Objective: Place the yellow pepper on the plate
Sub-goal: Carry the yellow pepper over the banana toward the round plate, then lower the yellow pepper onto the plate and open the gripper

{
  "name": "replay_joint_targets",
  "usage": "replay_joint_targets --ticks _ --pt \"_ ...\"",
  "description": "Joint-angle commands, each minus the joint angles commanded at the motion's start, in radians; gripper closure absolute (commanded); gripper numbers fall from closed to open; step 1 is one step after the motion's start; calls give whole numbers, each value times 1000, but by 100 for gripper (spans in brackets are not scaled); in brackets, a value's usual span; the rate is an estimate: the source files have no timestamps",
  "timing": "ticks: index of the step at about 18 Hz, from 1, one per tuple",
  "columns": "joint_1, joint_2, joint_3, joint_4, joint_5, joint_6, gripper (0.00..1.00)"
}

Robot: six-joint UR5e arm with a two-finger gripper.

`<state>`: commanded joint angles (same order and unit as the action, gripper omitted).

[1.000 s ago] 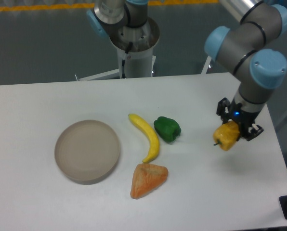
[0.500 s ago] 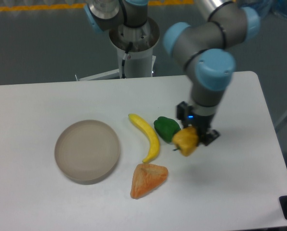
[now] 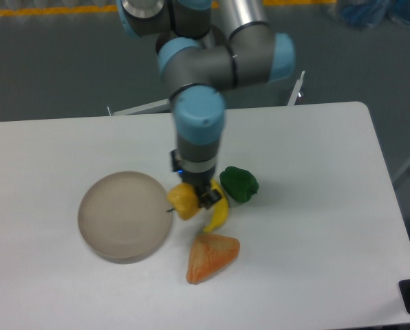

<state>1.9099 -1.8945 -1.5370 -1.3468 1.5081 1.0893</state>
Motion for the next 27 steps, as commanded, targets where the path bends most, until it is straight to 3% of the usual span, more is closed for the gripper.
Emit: replay_joint_targets --ticks 11,12,13,15,16,23,26,27 --pt "-121 -71 -25 2 -42 -112 72" --pt "-123 -75 -25 2 -42 -114 66" --pt "-123 -77 -23 3 -42 -111 50" --pt "-121 -75 -20 3 -42 -109 30" --pt "-121 -72 -17 3 -42 -112 0" --pt "-91 -23 -8 25 -31 -111 0" --pt "19 31 14 21 -31 -97 0" --pt "94 49 27 26 -31 -88 0"
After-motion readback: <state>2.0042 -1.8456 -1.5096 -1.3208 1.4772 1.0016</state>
